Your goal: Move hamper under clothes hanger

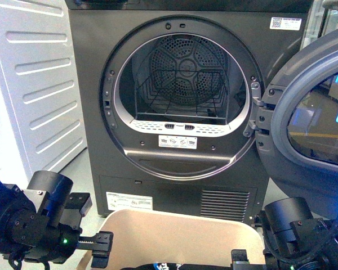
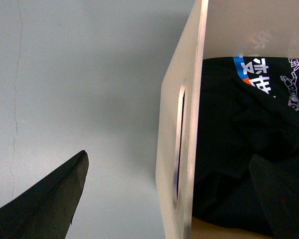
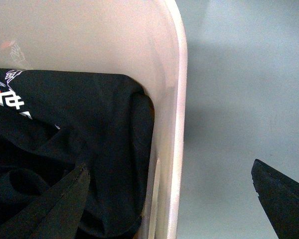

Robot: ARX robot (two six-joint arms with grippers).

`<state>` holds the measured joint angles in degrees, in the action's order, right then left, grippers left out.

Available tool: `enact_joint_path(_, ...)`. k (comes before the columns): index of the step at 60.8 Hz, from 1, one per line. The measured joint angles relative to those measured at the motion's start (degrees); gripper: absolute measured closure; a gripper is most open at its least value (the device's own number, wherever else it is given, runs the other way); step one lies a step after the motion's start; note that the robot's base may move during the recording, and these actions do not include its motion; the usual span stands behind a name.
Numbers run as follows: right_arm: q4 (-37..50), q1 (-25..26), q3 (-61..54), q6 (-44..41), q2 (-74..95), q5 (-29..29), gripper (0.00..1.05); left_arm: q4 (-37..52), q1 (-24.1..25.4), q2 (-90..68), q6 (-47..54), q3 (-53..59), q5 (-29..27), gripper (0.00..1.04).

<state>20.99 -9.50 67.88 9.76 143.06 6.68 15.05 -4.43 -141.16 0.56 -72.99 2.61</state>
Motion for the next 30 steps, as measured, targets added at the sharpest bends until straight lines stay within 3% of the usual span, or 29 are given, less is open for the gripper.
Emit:
enact_joint_path(9,0.0,0.0,0.0,0.0,0.0,0.4,0.08,0.0,-0.2,-0.7,0.0,-0.2,0.0,0.07)
enact_joint_path(30,-0.2,-0.1,0.0,0.0,1.2,0.8,0.59,0.5,-0.2,-0.9,0.5,-0.3,0.0,0.07)
